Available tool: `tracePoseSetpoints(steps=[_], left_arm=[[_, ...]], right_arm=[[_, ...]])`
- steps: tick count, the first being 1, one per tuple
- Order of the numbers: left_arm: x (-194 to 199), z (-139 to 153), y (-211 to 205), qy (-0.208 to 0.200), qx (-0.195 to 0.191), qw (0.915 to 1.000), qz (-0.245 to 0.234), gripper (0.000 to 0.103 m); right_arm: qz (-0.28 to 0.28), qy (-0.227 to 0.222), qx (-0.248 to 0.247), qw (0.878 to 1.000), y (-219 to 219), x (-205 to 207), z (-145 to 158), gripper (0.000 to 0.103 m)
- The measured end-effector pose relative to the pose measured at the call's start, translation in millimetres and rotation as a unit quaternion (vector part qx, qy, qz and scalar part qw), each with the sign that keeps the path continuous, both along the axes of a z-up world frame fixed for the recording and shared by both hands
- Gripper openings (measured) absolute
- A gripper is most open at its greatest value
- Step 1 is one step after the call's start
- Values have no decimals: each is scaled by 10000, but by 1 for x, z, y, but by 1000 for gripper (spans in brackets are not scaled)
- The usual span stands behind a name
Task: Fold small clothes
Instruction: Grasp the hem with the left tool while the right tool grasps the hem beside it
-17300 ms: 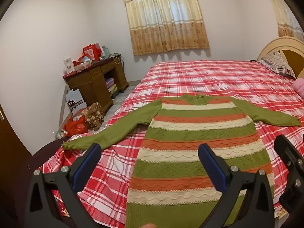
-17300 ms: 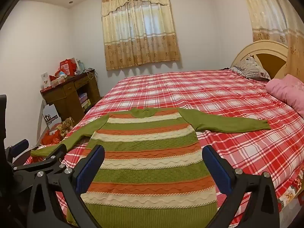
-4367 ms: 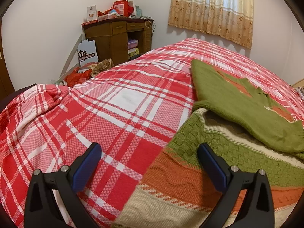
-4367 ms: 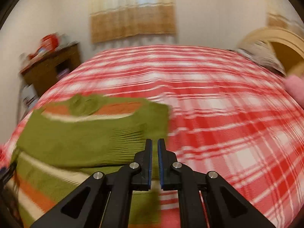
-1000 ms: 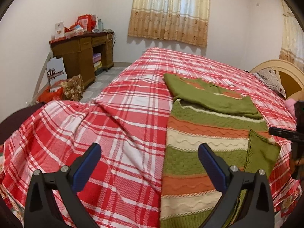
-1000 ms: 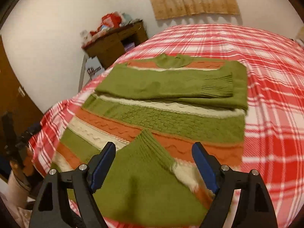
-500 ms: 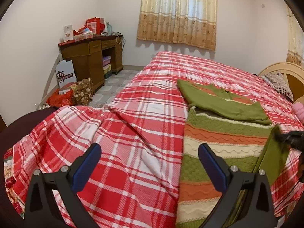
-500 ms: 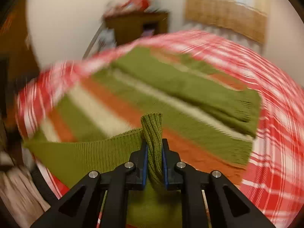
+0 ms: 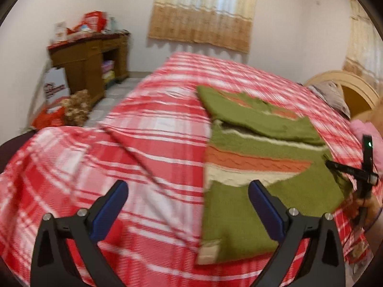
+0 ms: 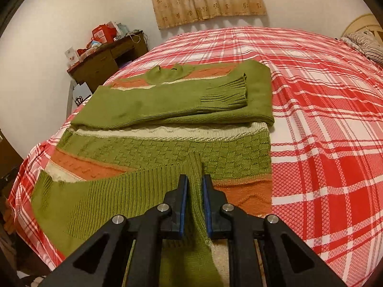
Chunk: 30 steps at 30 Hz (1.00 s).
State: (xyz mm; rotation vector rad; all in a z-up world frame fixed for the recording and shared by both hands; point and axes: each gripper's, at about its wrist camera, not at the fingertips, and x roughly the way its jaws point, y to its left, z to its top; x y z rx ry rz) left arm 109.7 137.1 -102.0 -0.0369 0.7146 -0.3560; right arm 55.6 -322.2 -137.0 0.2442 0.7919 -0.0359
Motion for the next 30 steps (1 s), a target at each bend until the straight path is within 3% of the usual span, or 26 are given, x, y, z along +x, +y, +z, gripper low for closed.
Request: tracePoseSetpoints(steps=[2,7,9,11,13,17,19,22,26,30], left_arm=[[5,-10,-16,194,144,9996,-172,83],[7,-33,-40,655,231,9964,-484,64],[2,-34,-42,712,121,9954,-622,54],[-3,-33,-43,662,43,9949,-754,35],[-7,-30,-43,551,93,9956,-751,26],[-8,-27,-37,505,53,9966,-654,25],[-12,-23,-41,282,321,9979,-495,25],[-21,-18,-45,63,403,9962,-772,25],[-20,-26,-53,115,595,9943,-874,25],[-13,-30,-49,324,358,9954,-830,25]], right_arm=[[15,-11,-45,10000,1,-2,-2,12],[-2,-17,-11,10000,1,-5,-2,12],[-7,-18,6,10000,0,-5,-2,12],[-13,-23,26,10000,0,-5,-2,12],[-25,-41,56,10000,-1,-6,-3,12],[-35,-77,90,9999,-1,-7,-4,12],[-38,-73,81,9999,-1,-7,-4,12],[-45,-82,111,9999,-2,-7,-5,12],[-47,-77,107,9999,-1,-7,-4,12],[-45,-85,116,9999,-1,-8,-4,12]])
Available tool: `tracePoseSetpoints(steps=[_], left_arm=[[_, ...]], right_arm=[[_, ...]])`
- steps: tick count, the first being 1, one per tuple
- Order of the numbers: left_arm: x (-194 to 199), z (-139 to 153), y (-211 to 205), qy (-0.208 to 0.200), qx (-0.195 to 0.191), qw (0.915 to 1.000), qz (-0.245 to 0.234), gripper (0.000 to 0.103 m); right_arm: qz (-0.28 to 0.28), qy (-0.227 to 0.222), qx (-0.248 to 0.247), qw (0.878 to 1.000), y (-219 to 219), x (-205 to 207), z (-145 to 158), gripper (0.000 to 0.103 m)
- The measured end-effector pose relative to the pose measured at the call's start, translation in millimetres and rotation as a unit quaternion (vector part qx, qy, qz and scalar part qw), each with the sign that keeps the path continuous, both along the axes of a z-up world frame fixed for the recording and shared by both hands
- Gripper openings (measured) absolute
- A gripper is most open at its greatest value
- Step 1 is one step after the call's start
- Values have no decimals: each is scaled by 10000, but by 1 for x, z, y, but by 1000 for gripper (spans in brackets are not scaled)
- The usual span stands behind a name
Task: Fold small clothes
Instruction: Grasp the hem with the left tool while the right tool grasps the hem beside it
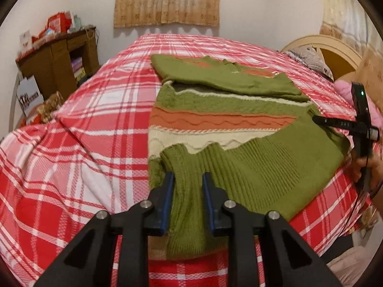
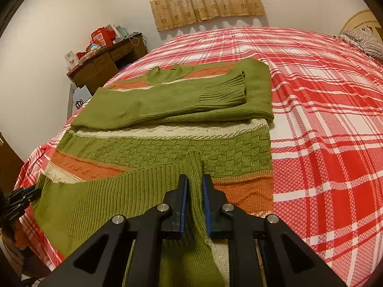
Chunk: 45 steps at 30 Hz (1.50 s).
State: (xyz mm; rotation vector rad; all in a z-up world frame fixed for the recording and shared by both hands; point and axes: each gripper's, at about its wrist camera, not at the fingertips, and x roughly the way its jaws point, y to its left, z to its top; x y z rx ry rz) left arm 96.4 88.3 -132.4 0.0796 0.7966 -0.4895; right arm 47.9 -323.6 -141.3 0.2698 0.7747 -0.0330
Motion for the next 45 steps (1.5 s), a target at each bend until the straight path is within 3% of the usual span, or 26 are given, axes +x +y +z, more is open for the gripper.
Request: tracePoseSetpoints(steps=[6,8,12,13,16,18,20,22,24,26,29,32,34,39,45], left_arm=[[1,-3,2,200,-167,9997,12,26],[4,-7,4,305,-127,9994,104,40],[5,-8,-1,274,-48,9995,176,40],[4,-8,-1,256,-43,9994,208,38],[6,-8,0,388,-187,9988,240,13],[7,-8,0,448,-252,9983,272,12],[5,-6,-1,440,-214,9984,267,10],[2,-3,-3,385,-218,9988,209,10],[0,1,-4,309,-256,9991,139,10],[2,2,-6,320,-270,9991,78,11],[10,-9,-11,511,-135,9986,94,12],[9,-9,-11,458,-186,9988,67,12],[7,-8,-11,446,-188,9988,63,11],[6,17,-7,168,-310,9991,251,10],[30,56,-12,-249,-523,9970,509,10]], right_arm=[[-10,-37,26,10000,0,-1,-1,12],[-8,-34,4,10000,0,-1,-1,13],[-9,-42,7,10000,0,-1,0,13],[-11,-35,9,10000,0,-1,0,13],[3,1,22,10000,0,-1,0,13],[57,124,-42,9999,2,2,3,14],[120,246,-84,9996,4,4,7,20],[351,343,-95,9987,10,7,11,46],[617,354,-157,9973,19,7,15,63],[767,378,-433,9954,30,9,15,66],[788,492,-938,9913,42,16,8,57],[911,355,-929,9909,48,15,8,24],[923,361,-1057,9894,55,13,11,13],[741,-86,-913,9930,54,-9,43,12],[213,-766,-792,9937,44,-19,88,12]])
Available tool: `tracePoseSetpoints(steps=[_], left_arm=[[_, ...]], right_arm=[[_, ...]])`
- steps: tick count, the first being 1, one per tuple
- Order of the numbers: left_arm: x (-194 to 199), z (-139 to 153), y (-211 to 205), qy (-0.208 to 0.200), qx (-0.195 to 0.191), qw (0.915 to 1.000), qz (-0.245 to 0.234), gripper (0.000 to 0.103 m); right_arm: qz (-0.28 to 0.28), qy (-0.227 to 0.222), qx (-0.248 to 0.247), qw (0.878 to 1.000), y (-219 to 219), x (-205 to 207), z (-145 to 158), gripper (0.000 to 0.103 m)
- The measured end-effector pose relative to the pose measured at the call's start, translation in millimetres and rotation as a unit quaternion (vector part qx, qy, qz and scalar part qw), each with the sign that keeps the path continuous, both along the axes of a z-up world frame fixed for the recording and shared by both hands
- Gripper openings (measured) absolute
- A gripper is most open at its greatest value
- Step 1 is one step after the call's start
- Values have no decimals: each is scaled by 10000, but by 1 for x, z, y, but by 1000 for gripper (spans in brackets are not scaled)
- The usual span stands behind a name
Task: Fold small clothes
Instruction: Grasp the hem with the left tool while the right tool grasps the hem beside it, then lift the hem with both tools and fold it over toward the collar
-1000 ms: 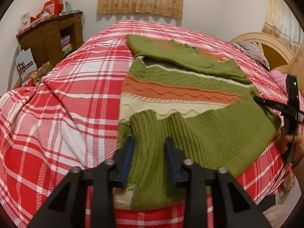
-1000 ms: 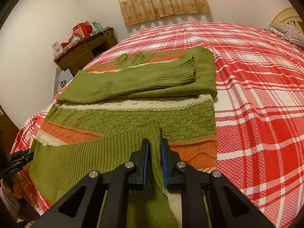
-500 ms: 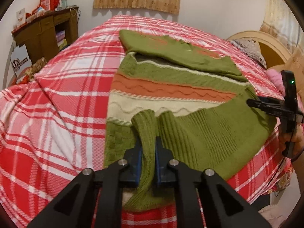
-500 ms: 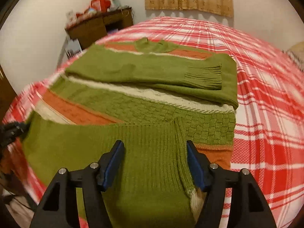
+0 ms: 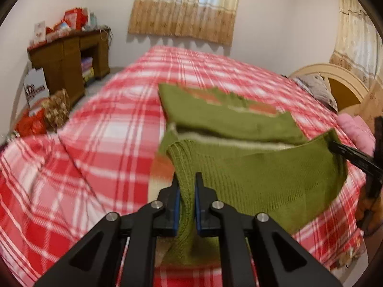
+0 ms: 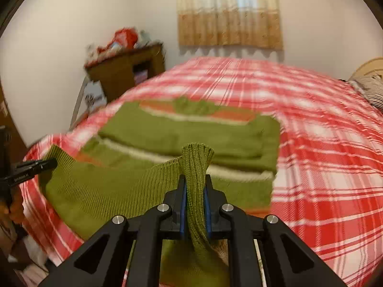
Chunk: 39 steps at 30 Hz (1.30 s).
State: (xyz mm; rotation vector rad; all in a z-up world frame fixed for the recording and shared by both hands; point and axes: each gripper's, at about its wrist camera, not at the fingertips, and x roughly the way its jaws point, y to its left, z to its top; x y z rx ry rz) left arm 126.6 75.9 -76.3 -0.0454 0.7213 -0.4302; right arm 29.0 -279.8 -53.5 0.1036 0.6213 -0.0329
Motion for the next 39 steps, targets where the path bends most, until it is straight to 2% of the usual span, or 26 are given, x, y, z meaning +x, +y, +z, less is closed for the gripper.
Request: tracePoseSetpoints(steps=[9,14,19,26,32,39], left_arm=[[53,29,-31,-329,10,9992,210,10],[84,33,-43,-235,-146,9991,336,10],[117,41,-56,-194,-228,9984,477,10],[165,47,-86,-296,-24,9977,611,10],[207,29,-104,-192,49,9961,860,10],[247,-7,-123,25,459,9916,1210,10]], right_arm=[[-456,-381,-80,9982,-11,24,25,12],[-554,-442,-149,9974,-20,47,32,12],[-635,-382,-177,9971,-34,78,35,12],[-876,-321,-183,9955,-63,138,34,12],[-1150,-191,-198,9930,-86,184,14,12],[-1403,177,-488,9887,-103,226,-32,12]])
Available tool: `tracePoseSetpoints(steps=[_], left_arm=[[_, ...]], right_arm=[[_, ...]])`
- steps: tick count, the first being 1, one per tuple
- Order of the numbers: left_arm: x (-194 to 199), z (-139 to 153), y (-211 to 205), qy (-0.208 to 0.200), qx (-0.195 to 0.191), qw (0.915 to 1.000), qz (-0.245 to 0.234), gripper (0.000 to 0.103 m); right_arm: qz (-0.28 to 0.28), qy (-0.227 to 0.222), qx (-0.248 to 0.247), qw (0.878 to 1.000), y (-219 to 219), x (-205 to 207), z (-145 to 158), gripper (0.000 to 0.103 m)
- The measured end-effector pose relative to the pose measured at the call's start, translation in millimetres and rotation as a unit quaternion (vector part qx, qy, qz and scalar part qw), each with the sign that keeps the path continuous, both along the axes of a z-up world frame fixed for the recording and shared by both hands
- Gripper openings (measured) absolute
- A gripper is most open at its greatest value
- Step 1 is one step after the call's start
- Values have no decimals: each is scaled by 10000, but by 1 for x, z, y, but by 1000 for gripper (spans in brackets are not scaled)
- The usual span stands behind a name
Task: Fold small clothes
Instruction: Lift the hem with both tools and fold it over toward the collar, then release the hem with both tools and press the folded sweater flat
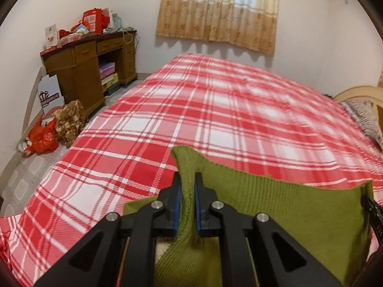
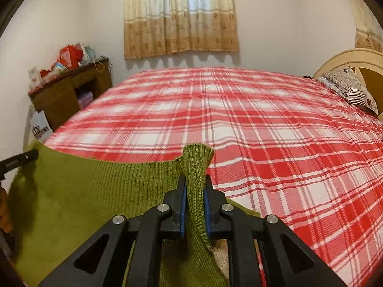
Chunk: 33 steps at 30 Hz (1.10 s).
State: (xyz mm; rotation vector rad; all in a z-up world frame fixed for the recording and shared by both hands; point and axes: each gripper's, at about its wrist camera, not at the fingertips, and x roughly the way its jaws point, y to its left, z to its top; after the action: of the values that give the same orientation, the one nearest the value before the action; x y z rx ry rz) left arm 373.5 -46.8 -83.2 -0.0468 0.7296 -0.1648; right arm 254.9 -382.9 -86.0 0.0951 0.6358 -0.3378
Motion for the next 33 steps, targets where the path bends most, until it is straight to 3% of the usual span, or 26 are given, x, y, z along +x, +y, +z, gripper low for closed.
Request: tracePoseSetpoints(steps=[3,5,8,10,11,15,18,20,23,24,28,33], left_arm=[[9,-22,-4,210,250,9994,152,13],[15,-33,2,500,187,9981,297,28],[14,-34,17,573,-71,9967,569,50],[14,-34,22,612,-230,9963,561,50],[14,-34,20,599,-196,9964,561,50],[11,-33,9,524,168,9969,569,53],[10,-34,8,522,299,9958,684,64],[11,-35,12,543,246,9959,684,65],[13,-36,12,577,252,9957,678,65],[13,-37,11,582,264,9957,677,65],[14,-38,11,596,259,9954,698,69],[7,-33,10,699,262,9962,441,69]], right_arm=[[-87,286,268,9992,-12,10,-19,14],[-223,204,406,9987,-22,9,-17,17],[-819,-356,689,9936,-42,-22,-5,17],[-1399,-456,513,9878,-47,-44,3,17],[-1332,-510,541,9883,-46,-52,7,17],[-544,-344,402,9971,-17,-60,15,17],[133,-183,540,9983,2,-45,13,17],[333,204,408,9984,9,-29,-1,17],[-149,749,373,9964,-4,-19,-29,17],[-345,779,722,9937,-20,-20,-40,16],[-796,355,1431,9859,-53,-36,-40,15],[-743,269,1270,9888,-44,-45,-31,16]])
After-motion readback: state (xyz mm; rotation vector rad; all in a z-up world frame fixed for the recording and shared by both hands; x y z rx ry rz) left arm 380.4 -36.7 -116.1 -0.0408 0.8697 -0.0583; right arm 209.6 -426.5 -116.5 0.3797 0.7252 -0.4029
